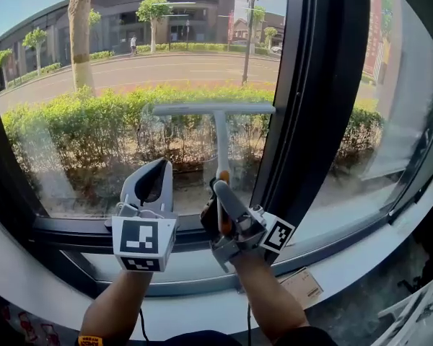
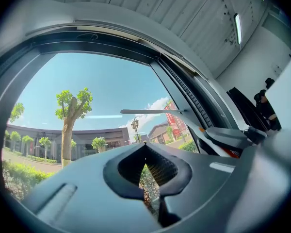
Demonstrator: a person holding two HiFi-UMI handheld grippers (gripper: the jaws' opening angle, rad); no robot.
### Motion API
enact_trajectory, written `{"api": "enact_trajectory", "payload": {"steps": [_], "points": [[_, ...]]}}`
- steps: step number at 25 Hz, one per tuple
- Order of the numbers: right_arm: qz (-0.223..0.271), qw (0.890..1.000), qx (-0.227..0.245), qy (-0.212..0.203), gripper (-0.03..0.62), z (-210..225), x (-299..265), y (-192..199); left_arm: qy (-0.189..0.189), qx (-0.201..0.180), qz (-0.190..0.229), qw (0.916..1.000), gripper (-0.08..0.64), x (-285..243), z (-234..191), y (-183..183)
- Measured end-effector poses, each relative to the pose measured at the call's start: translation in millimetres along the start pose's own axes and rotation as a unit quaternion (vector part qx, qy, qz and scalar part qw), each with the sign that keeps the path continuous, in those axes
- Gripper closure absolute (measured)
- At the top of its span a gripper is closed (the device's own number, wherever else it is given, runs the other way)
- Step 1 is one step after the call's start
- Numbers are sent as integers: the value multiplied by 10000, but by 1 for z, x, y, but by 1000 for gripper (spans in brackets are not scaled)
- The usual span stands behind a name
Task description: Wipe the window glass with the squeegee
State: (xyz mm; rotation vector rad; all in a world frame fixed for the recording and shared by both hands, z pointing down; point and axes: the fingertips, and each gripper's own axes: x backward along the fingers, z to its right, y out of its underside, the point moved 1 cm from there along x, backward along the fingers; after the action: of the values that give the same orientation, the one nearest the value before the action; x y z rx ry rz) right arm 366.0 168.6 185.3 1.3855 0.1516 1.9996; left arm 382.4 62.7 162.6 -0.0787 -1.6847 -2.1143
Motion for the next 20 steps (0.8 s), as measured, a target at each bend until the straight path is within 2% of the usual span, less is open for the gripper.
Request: {"api": "enact_trajectory", "payload": {"steps": [6, 11, 16, 20], "points": [[54, 9998, -84, 143, 551, 9, 22, 11, 18, 51, -226, 9997, 545, 11, 1, 21], [201, 9995, -120, 209, 551, 10, 29, 16, -32, 96, -330, 9994, 545, 28, -14, 32], [316, 9986, 157, 393, 551, 1, 18, 36, -277, 108, -411, 9987, 545, 62, -60, 39], [38, 9987, 242, 438, 551, -4, -12, 92, -708, 103, -587, 9957, 545, 106, -116, 50]]}}
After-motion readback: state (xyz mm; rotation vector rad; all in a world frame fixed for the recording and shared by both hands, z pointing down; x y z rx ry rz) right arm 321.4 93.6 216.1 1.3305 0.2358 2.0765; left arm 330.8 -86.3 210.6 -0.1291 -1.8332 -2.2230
